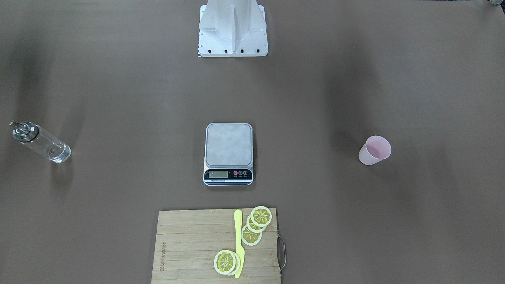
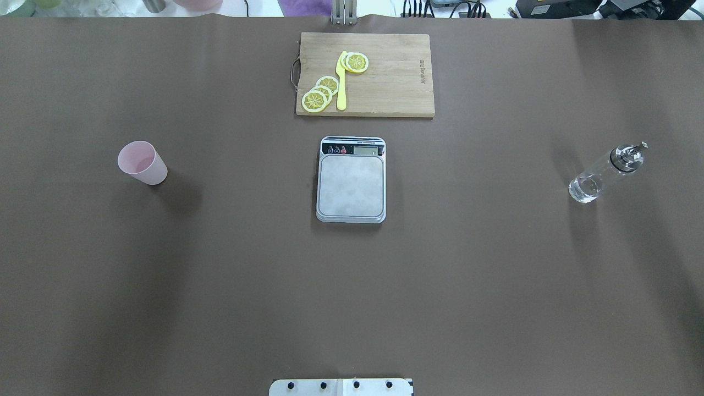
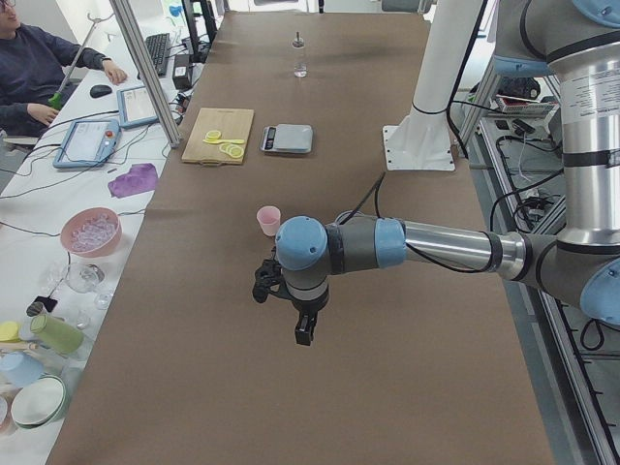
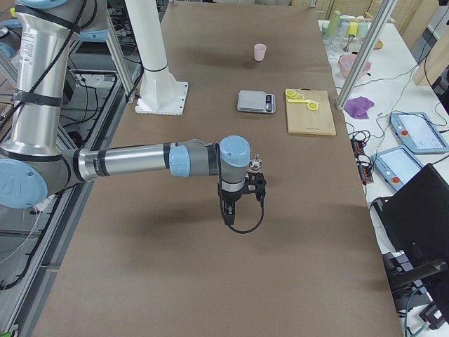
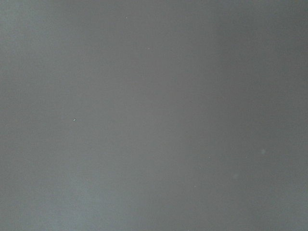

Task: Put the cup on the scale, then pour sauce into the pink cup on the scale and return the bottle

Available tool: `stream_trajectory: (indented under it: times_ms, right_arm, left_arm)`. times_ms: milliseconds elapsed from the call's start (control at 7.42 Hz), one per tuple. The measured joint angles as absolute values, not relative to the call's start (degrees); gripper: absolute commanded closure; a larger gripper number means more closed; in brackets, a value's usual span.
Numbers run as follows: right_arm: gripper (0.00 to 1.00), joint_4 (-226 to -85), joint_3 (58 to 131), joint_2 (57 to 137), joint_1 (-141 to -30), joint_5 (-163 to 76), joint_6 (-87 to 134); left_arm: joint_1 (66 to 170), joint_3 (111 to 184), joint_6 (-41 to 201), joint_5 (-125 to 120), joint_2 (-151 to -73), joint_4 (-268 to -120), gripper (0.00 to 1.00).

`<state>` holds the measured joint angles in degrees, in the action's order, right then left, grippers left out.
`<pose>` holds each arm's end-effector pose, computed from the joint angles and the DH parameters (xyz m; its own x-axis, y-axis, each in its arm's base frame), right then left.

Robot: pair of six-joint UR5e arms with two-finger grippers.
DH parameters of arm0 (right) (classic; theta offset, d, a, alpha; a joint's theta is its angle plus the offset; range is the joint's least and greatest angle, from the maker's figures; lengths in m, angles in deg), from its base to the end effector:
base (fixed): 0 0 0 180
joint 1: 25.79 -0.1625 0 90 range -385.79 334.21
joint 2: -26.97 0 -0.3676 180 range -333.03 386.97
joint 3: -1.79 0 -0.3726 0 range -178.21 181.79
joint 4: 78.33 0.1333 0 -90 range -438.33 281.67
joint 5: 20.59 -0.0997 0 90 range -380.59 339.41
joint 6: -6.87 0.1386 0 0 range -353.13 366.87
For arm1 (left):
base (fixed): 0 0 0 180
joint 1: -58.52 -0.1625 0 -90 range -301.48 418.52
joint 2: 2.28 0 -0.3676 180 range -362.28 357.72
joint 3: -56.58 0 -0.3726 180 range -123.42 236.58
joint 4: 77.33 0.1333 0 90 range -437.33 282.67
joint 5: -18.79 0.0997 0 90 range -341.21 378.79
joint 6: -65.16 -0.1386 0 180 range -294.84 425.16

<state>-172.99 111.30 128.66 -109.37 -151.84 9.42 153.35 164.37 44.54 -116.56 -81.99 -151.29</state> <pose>-0.0031 -0.4021 0.5703 0.7473 -0.0759 0.6601 0.0785 0.9966 0.0258 -0.0672 -0.3836 0.5867 0.6764 0.1931 -0.7108 -0.1656 0.9802 0.1088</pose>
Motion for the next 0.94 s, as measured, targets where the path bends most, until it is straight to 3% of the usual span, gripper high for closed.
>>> stream_trajectory:
  times_ms: [943]
  right_arm:
    - [0.0,-172.9,111.3,127.6,-109.2,-151.6,9.4]
  left_arm:
    - [153.3,164.2,42.7,-116.5,-82.4,-153.7,0.02]
